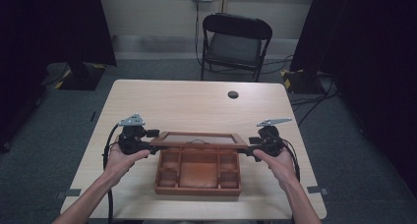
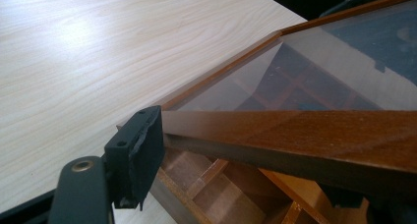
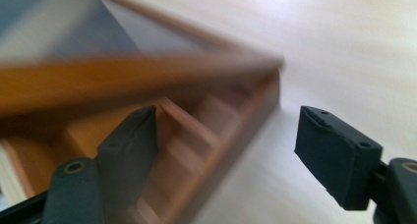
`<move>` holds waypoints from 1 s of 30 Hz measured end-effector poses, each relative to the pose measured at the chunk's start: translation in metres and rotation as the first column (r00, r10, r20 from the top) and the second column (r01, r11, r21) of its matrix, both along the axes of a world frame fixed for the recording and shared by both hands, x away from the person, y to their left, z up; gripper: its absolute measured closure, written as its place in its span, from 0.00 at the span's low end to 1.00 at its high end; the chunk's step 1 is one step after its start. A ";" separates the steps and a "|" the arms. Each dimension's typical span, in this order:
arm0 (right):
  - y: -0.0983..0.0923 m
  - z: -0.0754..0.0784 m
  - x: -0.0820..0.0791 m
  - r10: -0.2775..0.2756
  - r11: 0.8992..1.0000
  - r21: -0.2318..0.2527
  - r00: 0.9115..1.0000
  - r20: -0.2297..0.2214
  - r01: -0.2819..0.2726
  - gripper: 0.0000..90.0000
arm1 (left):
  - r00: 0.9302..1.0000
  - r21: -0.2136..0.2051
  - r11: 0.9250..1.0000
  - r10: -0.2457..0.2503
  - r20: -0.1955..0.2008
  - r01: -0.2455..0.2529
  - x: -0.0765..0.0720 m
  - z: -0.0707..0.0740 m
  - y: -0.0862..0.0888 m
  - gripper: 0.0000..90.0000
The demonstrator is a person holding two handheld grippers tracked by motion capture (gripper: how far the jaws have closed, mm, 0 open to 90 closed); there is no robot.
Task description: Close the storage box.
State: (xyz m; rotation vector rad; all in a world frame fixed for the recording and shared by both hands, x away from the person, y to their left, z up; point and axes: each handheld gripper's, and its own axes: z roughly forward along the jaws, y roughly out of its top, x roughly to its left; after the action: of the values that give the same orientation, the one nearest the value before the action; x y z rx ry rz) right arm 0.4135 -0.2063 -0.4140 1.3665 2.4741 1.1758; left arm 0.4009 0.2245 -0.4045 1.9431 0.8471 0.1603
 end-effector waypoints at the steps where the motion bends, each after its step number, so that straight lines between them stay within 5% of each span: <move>1: -0.001 -0.003 0.000 -0.007 1.000 -0.012 1.000 -0.010 0.006 0.29 | 1.000 -0.006 1.000 0.004 -0.001 -0.004 -0.001 0.000 0.000 0.31; 4: -0.004 -0.004 0.002 -0.029 0.997 -0.069 1.000 -0.001 0.029 0.35 | 1.000 -0.006 1.000 -0.003 0.003 0.003 -0.004 -0.001 0.000 0.32; 8: -0.015 0.012 0.004 -0.070 0.996 -0.044 0.995 0.068 0.073 0.41 | 1.000 -0.007 1.000 -0.008 0.007 0.008 -0.008 0.000 0.001 0.31; 12: -0.017 0.019 0.005 -0.075 0.997 -0.002 0.993 0.090 0.076 0.43 | 1.000 0.004 1.000 -0.007 0.007 0.007 -0.011 0.000 0.003 0.31; 23: 0.010 0.055 -0.002 0.033 0.997 0.068 0.985 0.171 -0.046 0.47 | 1.000 0.023 1.000 -0.007 0.007 0.007 -0.015 -0.001 0.002 0.31; 30: 0.043 0.074 -0.006 0.153 0.982 0.085 0.972 0.179 -0.171 0.52 | 1.000 0.038 0.999 -0.021 0.010 0.021 -0.018 -0.005 0.001 0.30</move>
State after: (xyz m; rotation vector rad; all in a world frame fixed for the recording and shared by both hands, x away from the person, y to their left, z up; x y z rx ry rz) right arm 0.4077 -0.1635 -0.3401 1.0479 2.4721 1.4040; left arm 0.3826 0.2257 -0.4095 1.9847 0.8222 0.1748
